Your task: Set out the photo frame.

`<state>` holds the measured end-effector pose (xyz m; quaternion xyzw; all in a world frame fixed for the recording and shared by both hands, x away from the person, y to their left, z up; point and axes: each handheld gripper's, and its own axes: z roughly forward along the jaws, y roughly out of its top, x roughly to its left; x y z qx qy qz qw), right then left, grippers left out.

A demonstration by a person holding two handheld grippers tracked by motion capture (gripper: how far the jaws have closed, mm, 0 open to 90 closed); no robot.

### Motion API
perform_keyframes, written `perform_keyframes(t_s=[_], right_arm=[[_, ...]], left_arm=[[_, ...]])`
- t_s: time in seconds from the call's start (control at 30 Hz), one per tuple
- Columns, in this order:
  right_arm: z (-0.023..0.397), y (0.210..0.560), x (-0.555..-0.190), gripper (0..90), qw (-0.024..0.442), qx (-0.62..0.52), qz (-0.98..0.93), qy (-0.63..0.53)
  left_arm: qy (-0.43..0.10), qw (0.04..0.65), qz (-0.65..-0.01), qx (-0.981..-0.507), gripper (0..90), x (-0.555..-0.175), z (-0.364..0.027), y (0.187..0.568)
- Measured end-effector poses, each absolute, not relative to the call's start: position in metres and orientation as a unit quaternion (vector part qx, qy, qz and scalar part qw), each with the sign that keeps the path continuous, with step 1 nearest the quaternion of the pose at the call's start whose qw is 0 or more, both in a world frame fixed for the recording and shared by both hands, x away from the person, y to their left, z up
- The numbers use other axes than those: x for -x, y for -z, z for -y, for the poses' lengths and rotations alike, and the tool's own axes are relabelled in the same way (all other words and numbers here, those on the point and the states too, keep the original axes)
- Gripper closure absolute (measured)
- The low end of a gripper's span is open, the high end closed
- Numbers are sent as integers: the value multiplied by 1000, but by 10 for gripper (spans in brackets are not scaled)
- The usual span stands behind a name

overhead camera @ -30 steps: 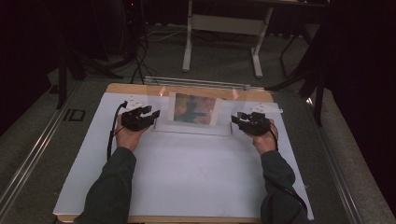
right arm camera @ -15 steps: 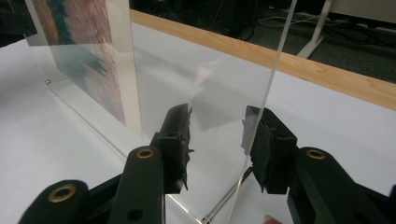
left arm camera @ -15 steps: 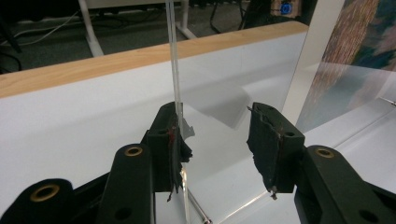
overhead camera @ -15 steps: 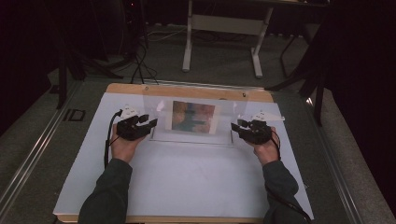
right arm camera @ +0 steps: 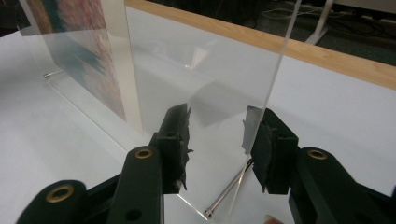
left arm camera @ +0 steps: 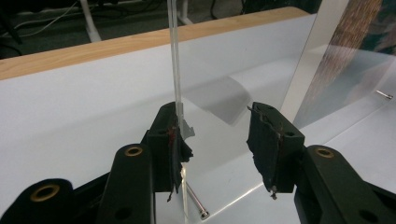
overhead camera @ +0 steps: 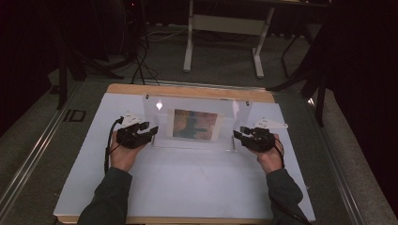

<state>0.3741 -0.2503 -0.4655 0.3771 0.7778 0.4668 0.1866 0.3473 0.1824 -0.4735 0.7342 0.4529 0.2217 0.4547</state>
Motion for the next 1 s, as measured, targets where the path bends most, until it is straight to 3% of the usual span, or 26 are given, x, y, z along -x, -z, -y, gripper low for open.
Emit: perform_keyframes(t_s=[1.0], right_arm=[[253, 467, -379, 599, 169, -375, -776, -477]], left_arm=[[-222, 470, -455, -723, 549, -348, -185, 478]])
